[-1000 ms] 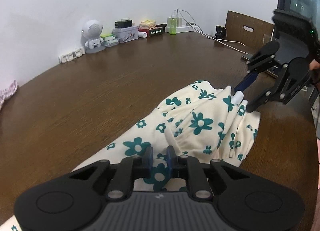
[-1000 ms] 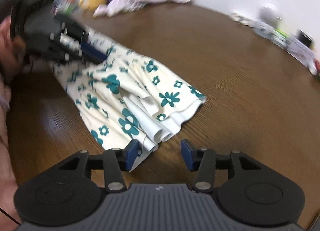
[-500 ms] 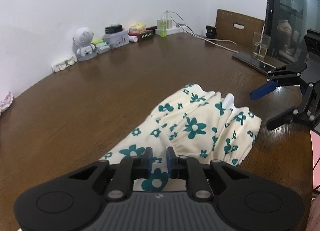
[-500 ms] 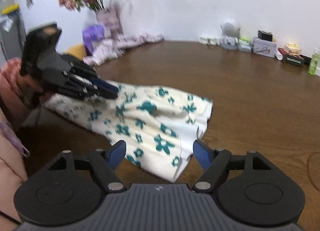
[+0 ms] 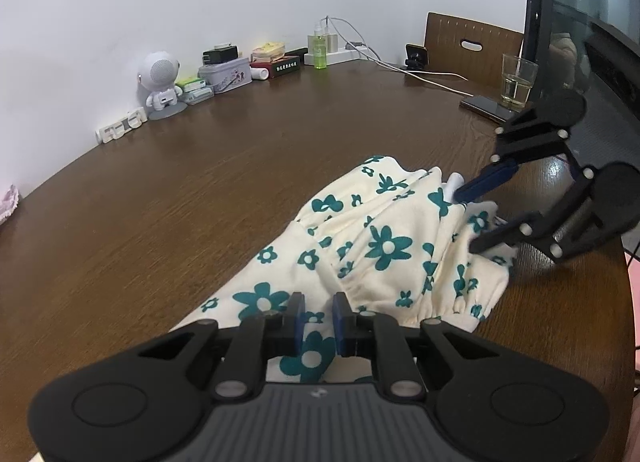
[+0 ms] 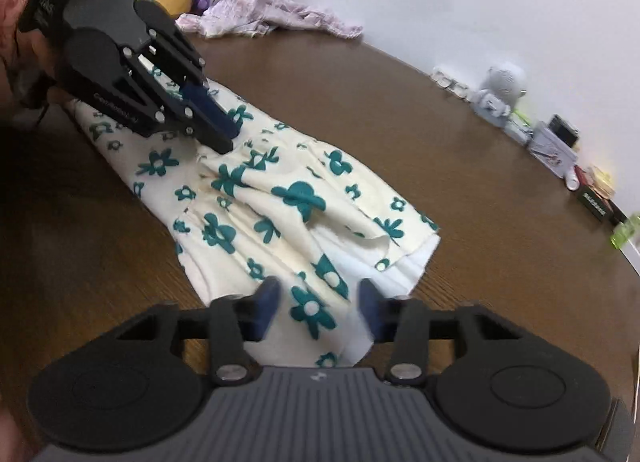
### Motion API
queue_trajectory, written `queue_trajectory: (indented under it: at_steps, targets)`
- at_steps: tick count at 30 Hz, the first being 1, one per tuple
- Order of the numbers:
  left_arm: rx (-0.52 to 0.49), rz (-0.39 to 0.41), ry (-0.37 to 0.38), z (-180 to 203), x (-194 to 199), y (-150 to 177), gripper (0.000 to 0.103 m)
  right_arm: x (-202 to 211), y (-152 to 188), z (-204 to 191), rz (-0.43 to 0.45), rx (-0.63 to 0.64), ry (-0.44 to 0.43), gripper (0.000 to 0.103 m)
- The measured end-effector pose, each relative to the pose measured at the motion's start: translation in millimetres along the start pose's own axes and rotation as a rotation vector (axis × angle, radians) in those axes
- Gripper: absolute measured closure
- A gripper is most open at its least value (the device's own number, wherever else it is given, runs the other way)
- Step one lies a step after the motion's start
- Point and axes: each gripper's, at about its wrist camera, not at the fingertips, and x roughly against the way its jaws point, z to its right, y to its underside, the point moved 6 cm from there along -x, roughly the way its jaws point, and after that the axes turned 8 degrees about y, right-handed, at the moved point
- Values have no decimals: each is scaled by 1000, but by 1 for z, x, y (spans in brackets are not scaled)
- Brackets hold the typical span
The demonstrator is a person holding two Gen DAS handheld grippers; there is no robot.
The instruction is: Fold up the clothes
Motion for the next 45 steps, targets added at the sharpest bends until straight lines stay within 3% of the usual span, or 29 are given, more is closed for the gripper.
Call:
queue_trajectory:
  at_steps: [1,6,8,9,10,12,14,16,17,19,25,28,31,39,42,45]
  targets:
    - [-1,4,-2,0,0,1,91,-2,-2,0,-9,-4,-11,79]
    - [-20,15,-18,3,2,2,89,-5,-1,2,-17,-77,-6,79]
    - [-13,38,-28,1,12,-2,81,-4,1,4,-16,-138,15,65]
    - [-3,61,-38,-2,21,-4,68,0,2,4,-14,-171,39,49]
    - [16,96,-53,-5,35,-5,51,4,2,2,-3,-195,50,42]
    - [68,159,-91,-13,64,-1,34,16,-2,-2,36,-262,40,35]
    - [128,210,-120,-20,94,10,25,27,-7,-8,74,-344,24,22]
    - [222,248,-162,-25,120,28,12,32,-13,-16,85,-405,13,18]
    - [269,267,-184,-28,132,37,10,33,-15,-20,90,-432,8,16]
    - [356,271,-227,-32,152,57,5,35,-20,-28,99,-475,21,0]
    - [525,310,-456,-39,208,128,4,33,-23,-50,73,-562,126,0]
    - [612,261,-500,-47,222,156,4,32,-22,-58,38,-608,197,0]
    - [650,254,-480,-48,227,168,4,36,-24,-66,33,-649,251,0]
    - [546,247,-372,-28,212,154,4,50,-25,-82,4,-584,402,0]
    - [520,237,-344,-24,203,148,4,53,-14,-78,-17,-619,422,0]
    - [467,224,-318,-19,193,134,4,55,-1,-67,1,-704,381,0]
